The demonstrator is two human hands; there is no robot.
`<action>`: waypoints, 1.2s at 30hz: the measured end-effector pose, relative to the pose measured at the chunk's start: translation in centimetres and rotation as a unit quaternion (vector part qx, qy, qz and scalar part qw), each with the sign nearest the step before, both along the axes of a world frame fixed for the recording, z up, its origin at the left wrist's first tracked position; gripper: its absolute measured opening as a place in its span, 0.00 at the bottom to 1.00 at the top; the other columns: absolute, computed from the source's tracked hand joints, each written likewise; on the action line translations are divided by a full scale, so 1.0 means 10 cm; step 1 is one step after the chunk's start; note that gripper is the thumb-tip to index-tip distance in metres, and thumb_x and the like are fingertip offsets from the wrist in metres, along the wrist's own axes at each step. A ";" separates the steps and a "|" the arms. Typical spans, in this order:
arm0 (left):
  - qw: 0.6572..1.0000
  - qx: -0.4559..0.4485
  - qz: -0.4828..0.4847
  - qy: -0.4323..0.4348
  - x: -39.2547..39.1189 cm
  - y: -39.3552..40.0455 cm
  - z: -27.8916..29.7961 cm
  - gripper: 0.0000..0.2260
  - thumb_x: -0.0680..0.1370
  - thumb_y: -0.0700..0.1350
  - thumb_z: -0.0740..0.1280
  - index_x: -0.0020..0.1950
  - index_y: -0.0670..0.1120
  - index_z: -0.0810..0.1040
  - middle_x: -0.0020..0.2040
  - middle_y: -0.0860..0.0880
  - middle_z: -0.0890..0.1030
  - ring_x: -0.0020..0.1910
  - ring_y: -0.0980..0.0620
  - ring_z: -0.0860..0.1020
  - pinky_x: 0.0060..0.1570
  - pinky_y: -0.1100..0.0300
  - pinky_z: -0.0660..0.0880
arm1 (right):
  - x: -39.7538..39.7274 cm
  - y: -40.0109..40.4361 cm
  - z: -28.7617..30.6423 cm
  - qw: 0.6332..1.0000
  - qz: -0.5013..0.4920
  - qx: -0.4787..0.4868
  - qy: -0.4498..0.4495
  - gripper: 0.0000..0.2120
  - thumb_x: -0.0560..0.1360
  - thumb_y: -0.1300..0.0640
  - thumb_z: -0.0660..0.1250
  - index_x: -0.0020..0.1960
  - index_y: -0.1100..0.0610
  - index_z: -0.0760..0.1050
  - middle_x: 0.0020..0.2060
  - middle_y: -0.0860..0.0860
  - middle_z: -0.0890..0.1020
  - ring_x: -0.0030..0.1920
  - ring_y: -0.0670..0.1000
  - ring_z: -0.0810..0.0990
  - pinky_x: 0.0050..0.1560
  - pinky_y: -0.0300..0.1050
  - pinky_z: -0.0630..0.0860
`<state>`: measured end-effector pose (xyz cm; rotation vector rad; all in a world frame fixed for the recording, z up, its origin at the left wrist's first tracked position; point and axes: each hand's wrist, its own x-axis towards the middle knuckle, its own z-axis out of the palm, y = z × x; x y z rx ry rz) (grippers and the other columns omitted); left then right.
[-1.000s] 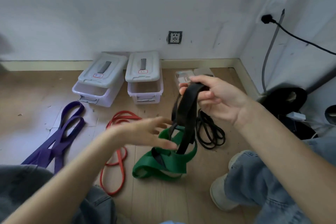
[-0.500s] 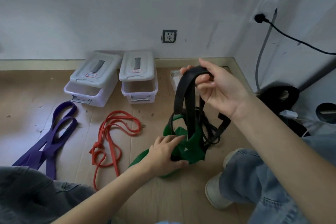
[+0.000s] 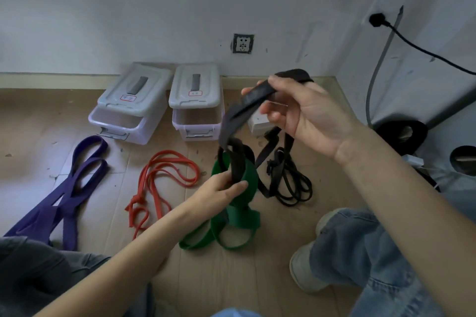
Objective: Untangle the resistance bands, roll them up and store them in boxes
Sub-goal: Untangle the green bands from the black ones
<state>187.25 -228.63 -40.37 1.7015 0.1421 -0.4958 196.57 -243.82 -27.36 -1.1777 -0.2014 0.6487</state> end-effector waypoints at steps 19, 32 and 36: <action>0.964 -0.240 0.067 -0.092 -0.01 0.27 1.08 0.10 0.67 0.39 0.68 0.45 0.40 0.71 0.23 0.52 0.69 0.25 0.56 0.73 0.37 0.64 0.74 | -0.37 -0.06 -0.28 0.852 0.234 -0.365 -0.292 0.21 0.68 0.53 0.75 0.58 0.46 0.72 0.55 0.43 0.77 0.57 0.42 0.76 0.59 0.42 0.72; 0.995 0.051 0.046 -0.072 0.07 0.40 0.61 0.08 0.79 0.44 0.61 0.50 0.50 0.79 0.48 0.51 0.83 0.48 0.55 0.81 0.52 0.57 0.78 | -0.20 -0.11 -0.07 0.964 0.004 -0.196 -0.177 0.11 0.74 0.55 0.61 0.38 0.61 0.73 0.29 0.52 0.75 0.31 0.48 0.73 0.33 0.38 0.70; 0.985 -0.161 0.051 0.032 0.03 0.30 0.72 0.11 0.74 0.49 0.62 0.42 0.41 0.75 0.33 0.44 0.81 0.35 0.48 0.81 0.49 0.51 0.79 | -0.15 -0.11 -0.13 0.958 0.000 -0.177 -0.224 0.09 0.69 0.55 0.61 0.44 0.52 0.80 0.39 0.52 0.82 0.41 0.47 0.79 0.43 0.36 0.75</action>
